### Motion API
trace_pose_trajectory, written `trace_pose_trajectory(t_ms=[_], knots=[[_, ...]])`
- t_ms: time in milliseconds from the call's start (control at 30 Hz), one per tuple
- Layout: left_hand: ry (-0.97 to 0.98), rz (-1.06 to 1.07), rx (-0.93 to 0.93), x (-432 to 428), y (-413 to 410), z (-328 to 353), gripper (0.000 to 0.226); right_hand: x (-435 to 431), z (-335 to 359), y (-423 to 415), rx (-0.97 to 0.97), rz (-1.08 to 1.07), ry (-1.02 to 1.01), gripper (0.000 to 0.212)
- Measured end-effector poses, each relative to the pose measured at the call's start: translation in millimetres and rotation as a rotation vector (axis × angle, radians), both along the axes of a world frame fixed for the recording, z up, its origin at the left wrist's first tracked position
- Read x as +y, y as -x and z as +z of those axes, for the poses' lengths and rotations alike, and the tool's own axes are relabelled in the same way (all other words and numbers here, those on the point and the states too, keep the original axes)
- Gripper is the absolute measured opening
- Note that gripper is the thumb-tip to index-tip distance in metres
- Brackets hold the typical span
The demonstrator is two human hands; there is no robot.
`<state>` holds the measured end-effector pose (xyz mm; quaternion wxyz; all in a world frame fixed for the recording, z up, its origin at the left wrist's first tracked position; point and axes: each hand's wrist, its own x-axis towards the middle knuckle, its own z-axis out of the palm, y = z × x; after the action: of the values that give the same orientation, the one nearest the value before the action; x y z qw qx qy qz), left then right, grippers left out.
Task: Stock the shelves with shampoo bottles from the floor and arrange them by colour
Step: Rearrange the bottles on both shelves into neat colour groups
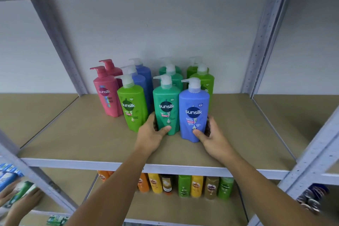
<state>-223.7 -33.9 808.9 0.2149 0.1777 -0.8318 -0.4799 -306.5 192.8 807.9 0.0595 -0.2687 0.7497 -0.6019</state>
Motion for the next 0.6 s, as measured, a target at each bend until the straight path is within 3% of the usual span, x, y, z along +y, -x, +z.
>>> trace_pose_trajectory(t_ms=[167,300,467,600], knots=[[0.098,0.028,-0.043,2,-2,-3,0.053,3,-2,0,-0.006,0.005,-0.025,0.059],[0.351,0.091,-0.105,12,-7,0,0.044,3,4,-6,0.037,-0.024,-0.11,0.055],[0.456,0.062,-0.16,14,-26,0,0.047,11,-3,-23,0.2,-0.103,-0.466,0.049],[0.576,-0.046,-0.211,9,-50,-8,0.049,22,-16,-46,0.467,-0.167,-0.856,0.067]])
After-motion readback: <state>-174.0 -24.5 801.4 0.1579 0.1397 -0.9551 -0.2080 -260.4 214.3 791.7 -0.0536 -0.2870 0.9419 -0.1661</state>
